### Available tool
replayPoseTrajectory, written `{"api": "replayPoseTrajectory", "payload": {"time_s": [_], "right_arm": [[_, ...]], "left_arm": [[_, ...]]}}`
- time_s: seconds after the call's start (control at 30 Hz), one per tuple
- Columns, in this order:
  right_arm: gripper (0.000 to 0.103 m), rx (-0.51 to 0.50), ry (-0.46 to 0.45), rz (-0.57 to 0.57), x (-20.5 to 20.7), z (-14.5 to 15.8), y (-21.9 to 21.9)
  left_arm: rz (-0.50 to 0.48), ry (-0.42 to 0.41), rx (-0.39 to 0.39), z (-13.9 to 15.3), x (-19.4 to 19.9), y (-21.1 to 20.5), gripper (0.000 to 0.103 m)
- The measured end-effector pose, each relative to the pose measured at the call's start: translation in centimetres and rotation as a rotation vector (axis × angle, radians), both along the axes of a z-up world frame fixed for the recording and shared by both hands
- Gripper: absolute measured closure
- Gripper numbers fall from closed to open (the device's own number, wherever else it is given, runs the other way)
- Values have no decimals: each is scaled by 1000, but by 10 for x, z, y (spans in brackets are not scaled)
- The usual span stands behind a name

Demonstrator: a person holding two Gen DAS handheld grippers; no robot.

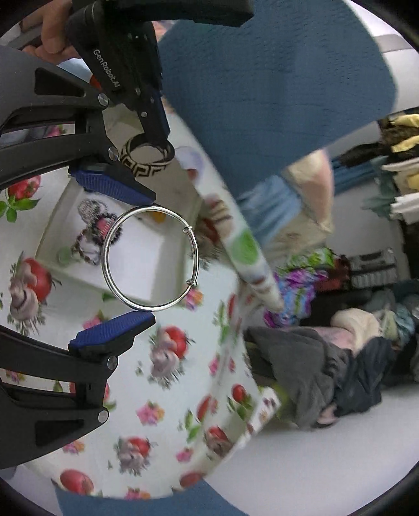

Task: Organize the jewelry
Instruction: 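Carry the bangle and silver hoop up and into the white box, then open both grippers to release the bangle and hoop in the box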

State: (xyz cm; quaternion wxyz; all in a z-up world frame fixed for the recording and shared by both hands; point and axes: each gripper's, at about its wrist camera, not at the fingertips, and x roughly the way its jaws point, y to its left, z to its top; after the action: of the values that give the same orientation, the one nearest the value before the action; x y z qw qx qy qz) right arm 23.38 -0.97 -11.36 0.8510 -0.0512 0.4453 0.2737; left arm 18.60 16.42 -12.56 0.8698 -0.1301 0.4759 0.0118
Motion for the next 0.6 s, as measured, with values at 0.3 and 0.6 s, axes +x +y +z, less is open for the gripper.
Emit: {"api": "replayPoseTrajectory", "payload": {"time_s": [0.3,0.6], "right_arm": [[37,-63,77,32,-5,-49,15],[28,-43,93,14,-2,-46,3]], "left_arm": [[6,80,-45,-45,1,4,99],[4,96,-19,-39,0,2,88]]}}
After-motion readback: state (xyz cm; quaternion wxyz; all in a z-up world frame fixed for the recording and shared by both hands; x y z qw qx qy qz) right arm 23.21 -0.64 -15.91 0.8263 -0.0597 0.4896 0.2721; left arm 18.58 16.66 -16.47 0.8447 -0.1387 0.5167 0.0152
